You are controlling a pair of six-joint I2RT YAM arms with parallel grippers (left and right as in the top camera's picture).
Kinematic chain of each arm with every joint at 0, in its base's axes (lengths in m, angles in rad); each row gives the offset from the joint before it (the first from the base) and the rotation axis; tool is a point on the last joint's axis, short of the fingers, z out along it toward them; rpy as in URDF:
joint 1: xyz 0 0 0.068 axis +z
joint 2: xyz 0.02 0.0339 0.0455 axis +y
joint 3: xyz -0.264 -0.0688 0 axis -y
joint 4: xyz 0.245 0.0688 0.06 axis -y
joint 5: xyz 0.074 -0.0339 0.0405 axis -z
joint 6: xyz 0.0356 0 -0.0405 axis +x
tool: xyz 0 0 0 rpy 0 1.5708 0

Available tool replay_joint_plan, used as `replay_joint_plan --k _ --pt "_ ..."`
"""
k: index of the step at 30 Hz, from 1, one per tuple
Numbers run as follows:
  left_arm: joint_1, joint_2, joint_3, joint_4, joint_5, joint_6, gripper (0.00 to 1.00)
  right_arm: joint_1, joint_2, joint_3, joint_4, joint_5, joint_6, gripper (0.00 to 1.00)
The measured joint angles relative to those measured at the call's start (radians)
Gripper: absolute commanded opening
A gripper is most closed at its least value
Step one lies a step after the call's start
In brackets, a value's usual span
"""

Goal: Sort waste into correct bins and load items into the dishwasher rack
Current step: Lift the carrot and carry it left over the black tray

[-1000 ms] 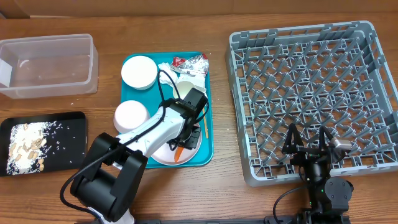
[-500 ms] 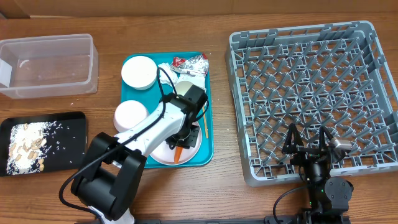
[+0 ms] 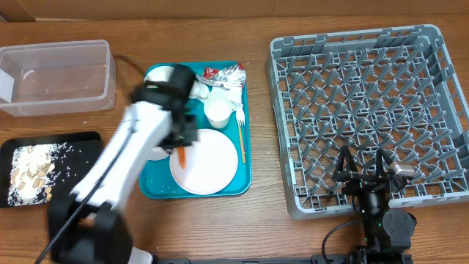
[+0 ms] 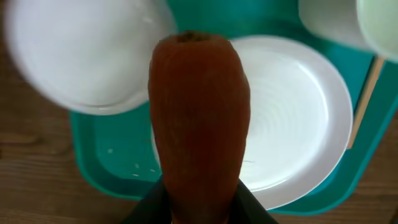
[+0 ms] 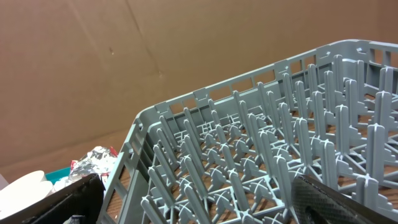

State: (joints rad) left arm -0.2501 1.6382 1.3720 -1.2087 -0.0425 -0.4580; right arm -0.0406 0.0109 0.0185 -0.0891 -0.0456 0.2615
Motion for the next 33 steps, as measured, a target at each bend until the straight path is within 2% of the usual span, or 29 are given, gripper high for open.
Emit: replay_joint_plan --k 6,18,33 --pt "0.264 -0.132 0.007 -0.020 0.031 -0.013 0.04 0.000 0.000 0.000 0.000 0.000 0.000 1.00" --pt "0.657 -0.144 -0.016 0.004 0.069 -0.015 0.04 0.000 0.000 0.000 0.000 0.001 0.000 1.00" --pt "1.013 -0.101 -0.218 0.255 0.162 -0.015 0.05 0.000 0.000 0.000 0.000 0.000 0.000 1.00"
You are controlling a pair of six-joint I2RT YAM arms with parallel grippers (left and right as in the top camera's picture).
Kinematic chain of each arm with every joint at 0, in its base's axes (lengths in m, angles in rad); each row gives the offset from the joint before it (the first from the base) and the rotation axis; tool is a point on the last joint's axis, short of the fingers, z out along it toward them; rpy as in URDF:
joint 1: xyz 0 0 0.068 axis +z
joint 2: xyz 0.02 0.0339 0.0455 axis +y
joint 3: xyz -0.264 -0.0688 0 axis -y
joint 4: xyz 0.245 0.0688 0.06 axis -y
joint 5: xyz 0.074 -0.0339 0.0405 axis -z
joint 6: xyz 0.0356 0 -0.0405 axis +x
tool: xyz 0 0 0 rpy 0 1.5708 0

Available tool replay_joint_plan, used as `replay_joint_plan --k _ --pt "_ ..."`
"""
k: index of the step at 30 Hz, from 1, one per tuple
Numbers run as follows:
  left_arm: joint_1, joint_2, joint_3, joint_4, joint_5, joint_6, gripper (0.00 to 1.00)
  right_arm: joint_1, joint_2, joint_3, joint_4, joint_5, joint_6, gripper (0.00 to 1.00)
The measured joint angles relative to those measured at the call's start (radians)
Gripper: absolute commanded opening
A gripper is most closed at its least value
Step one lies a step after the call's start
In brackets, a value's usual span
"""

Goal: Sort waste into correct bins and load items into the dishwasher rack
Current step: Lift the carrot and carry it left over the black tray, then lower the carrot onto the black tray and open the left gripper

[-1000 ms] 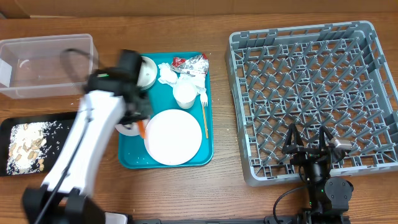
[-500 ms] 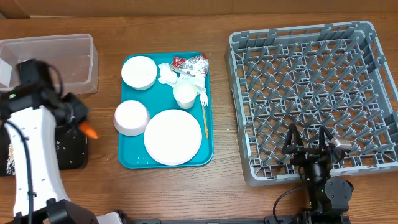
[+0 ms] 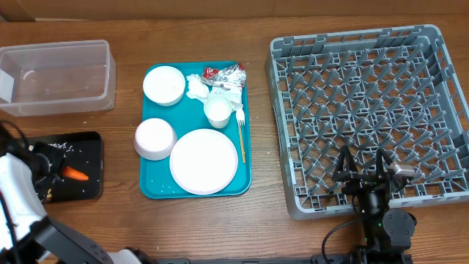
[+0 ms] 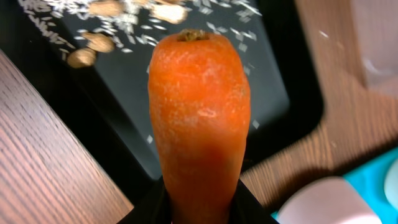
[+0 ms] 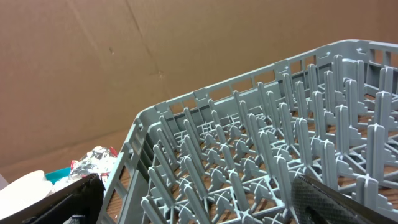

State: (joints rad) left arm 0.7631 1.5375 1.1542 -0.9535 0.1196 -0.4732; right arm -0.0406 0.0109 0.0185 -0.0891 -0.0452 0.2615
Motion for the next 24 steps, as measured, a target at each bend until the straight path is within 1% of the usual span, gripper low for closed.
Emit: replay_joint_plan --k 4,7,8,9,12,13,14,15,17,19,20,24 --pt "0.061 0.046 -0.016 0.038 0.022 -0.008 0.06 0.000 0.000 0.000 0.000 0.000 0.000 1.00" --pt "0.095 0.080 -0.016 0.080 0.055 -0.026 0.10 0.000 0.000 0.000 0.000 0.000 0.000 1.00" --pt "0.098 0.087 -0.016 0.089 0.061 -0.027 0.17 0.000 0.000 0.000 0.000 0.000 0.000 1.00" --pt "0.102 0.098 -0.016 0.102 0.072 -0.030 0.29 0.000 0.000 0.000 0.000 0.000 0.000 1.00" --pt "0.103 0.134 -0.016 0.117 0.091 -0.033 0.31 0.000 0.000 0.000 0.000 0.000 0.000 1.00" --pt "0.103 0.143 -0.016 0.116 0.092 -0.034 0.37 0.000 0.000 0.000 0.000 0.000 0.000 1.00" --pt "0.103 0.150 -0.016 0.116 0.094 -0.034 0.47 0.000 0.000 0.000 0.000 0.000 0.000 1.00" --pt "0.103 0.154 -0.017 0.116 0.095 -0.038 0.52 0.000 0.000 0.000 0.000 0.000 0.000 1.00" --pt "0.103 0.155 -0.017 0.116 0.098 -0.045 0.64 0.000 0.000 0.000 0.000 0.000 0.000 1.00" --pt "0.103 0.155 -0.017 0.113 0.102 -0.049 0.73 0.000 0.000 0.000 0.000 0.000 0.000 1.00" --pt "0.103 0.155 -0.017 0.113 0.103 -0.049 0.75 0.000 0.000 0.000 0.000 0.000 0.000 1.00" --pt "0.103 0.155 -0.016 0.093 0.106 -0.048 0.75 0.000 0.000 0.000 0.000 0.000 0.000 1.00"
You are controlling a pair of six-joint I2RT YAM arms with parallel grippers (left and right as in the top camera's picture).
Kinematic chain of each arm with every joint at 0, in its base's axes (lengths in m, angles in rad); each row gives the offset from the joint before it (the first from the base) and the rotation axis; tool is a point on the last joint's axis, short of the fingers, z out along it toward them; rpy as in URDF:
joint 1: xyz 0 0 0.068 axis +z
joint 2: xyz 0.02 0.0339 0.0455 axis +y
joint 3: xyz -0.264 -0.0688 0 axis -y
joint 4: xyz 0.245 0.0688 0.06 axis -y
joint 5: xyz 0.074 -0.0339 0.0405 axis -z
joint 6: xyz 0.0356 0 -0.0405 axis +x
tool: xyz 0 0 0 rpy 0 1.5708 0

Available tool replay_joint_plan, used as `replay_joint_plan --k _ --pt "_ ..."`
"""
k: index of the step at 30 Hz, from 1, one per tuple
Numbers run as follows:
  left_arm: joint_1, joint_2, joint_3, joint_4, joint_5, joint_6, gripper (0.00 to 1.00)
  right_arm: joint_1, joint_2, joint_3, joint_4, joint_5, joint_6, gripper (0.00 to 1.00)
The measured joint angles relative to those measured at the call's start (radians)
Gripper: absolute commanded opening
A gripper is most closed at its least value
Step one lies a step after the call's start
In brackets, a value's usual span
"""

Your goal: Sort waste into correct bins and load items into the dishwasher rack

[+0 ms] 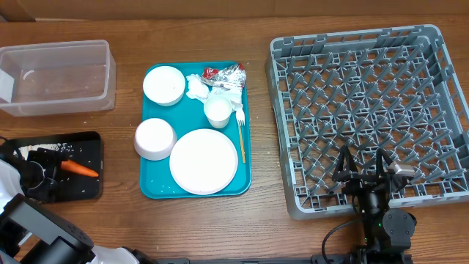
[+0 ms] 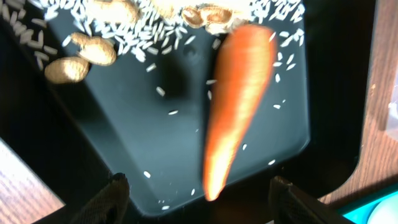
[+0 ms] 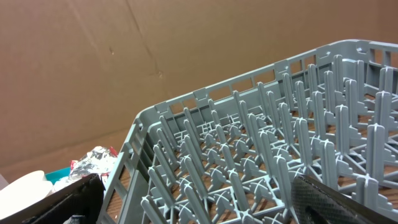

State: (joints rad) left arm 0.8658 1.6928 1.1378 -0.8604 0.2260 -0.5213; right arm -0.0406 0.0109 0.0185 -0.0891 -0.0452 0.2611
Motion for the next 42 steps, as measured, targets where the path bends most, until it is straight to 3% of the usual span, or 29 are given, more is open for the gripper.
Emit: replay_joint_plan --k 9,15,20,23,28,42 --pt "0.000 -0.005 0.127 -0.152 0.074 0.030 0.74 0.000 0.000 0.000 -0.001 0.000 0.000 1.00" --pt "-0.027 -0.105 0.177 -0.188 0.253 0.109 0.84 0.000 0.000 0.000 0.000 0.000 0.000 1.00" --pt "-0.135 -0.227 0.180 -0.243 0.332 0.171 0.89 0.000 0.000 0.000 0.000 0.000 0.000 1.00" --pt "-0.227 -0.282 0.181 -0.275 0.330 0.192 0.90 0.000 0.000 0.000 0.000 0.000 0.000 1.00" --pt "-0.385 -0.299 0.186 -0.332 0.310 0.211 1.00 0.000 0.000 0.000 0.000 0.000 0.000 1.00" --pt "-0.713 -0.296 0.116 -0.371 0.227 0.222 1.00 0.000 0.000 0.000 0.000 0.000 0.000 1.00"
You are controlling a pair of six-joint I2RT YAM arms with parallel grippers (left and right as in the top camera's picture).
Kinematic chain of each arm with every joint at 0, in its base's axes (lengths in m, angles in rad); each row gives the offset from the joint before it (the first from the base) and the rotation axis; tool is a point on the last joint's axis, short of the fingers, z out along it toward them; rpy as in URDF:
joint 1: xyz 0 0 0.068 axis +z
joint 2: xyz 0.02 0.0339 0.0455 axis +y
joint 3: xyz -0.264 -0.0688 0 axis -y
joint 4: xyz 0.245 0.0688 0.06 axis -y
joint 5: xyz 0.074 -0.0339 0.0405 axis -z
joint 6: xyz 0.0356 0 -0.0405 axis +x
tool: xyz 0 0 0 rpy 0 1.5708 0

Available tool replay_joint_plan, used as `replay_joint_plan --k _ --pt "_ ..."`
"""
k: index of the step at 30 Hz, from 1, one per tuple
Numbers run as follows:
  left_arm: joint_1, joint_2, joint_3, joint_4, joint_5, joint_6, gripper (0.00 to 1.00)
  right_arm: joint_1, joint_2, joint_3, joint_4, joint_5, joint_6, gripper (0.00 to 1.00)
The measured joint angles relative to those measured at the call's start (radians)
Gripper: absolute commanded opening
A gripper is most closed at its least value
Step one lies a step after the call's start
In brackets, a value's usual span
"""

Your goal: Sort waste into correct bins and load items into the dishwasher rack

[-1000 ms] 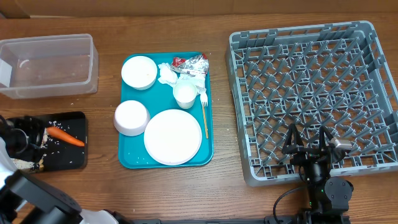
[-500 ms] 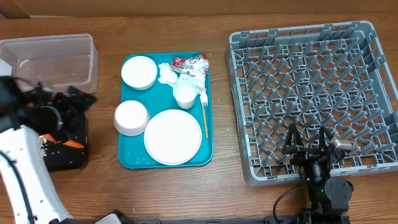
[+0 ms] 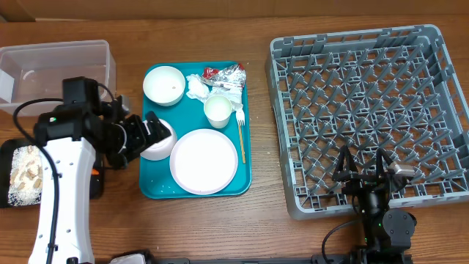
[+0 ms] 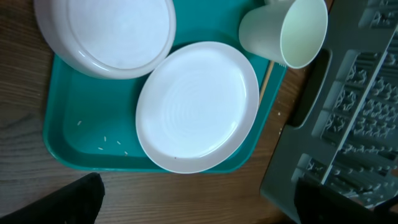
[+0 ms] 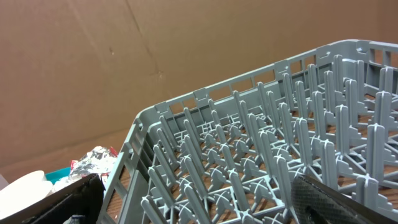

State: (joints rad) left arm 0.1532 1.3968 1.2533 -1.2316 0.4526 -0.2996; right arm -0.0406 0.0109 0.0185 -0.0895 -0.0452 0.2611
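Note:
My left gripper (image 3: 144, 133) hangs open and empty over the left side of the teal tray (image 3: 150, 187), above the overturned white bowl (image 3: 163, 147). In the left wrist view the left gripper (image 4: 199, 208) looks down on the white plate (image 4: 198, 106), the overturned bowl (image 4: 106, 31) and the white cup (image 4: 286, 31). An upright bowl (image 3: 163, 84), foil wrapper (image 3: 226, 73), tissue (image 3: 196, 86) and fork (image 3: 241, 136) also lie on the tray. My right gripper (image 3: 364, 174) rests open at the front edge of the grey dishwasher rack (image 3: 366, 44).
A black tray (image 3: 15, 150) with rice and peanuts sits at the left, partly under my left arm, with a sliver of orange carrot (image 3: 94, 174) showing. A clear plastic bin (image 3: 55, 55) stands at the back left. The rack (image 5: 249, 155) fills the right wrist view.
My left gripper was open over the black tray with the carrot lying in it. Now it is over the teal tray's left side, still open and empty. The right arm has not moved.
My left gripper was shut on a carrot above the teal tray, then held it over the black tray. Then the gripper was open with the carrot lying among the rice and peanuts. Now the gripper is empty over the teal tray.

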Motion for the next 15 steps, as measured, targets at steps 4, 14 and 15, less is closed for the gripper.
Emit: replay_joint_plan --k 4,14,15 --pt "-0.081 0.000 -0.001 -0.027 -0.016 0.016 1.00 0.000 0.000 0.000 0.000 0.000 0.000 1.00" --pt "-0.331 0.000 -0.061 0.019 -0.062 0.019 1.00 0.000 0.000 0.000 0.001 0.000 0.000 1.00" --pt "-0.344 0.000 -0.063 0.019 -0.066 0.019 1.00 0.000 0.000 0.000 0.000 0.000 0.000 1.00"
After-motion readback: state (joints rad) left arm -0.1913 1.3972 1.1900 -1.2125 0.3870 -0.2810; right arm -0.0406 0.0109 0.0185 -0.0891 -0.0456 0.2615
